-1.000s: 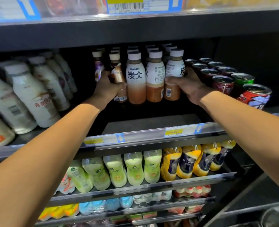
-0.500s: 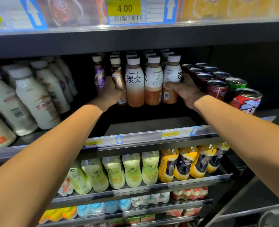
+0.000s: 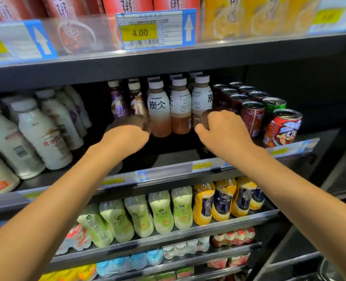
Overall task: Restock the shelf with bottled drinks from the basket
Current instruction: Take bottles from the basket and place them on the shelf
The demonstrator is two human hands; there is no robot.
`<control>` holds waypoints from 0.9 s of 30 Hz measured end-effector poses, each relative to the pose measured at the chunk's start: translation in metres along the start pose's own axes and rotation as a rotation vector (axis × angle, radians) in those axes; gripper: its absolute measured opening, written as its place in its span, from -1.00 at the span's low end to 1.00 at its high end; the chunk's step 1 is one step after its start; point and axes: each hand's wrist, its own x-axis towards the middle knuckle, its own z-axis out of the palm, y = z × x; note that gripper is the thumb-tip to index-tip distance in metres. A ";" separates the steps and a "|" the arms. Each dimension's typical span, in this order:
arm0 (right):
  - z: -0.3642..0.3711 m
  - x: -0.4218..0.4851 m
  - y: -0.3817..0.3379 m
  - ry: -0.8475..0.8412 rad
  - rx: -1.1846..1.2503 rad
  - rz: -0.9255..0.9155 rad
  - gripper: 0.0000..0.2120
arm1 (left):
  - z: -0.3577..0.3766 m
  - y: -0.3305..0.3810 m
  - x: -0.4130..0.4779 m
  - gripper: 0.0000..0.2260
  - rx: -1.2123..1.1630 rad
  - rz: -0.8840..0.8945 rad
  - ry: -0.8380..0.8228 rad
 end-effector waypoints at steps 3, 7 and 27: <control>-0.017 -0.042 0.003 0.098 -0.294 -0.076 -0.63 | -0.016 0.034 -0.055 -0.70 0.167 0.203 0.168; -0.024 -0.093 0.027 0.152 -0.399 0.004 -0.70 | -0.017 0.080 -0.103 -0.72 0.168 0.458 0.280; -0.060 -0.359 0.365 -0.193 -0.607 0.883 -0.76 | 0.193 0.489 -0.200 -0.88 0.082 1.294 -0.216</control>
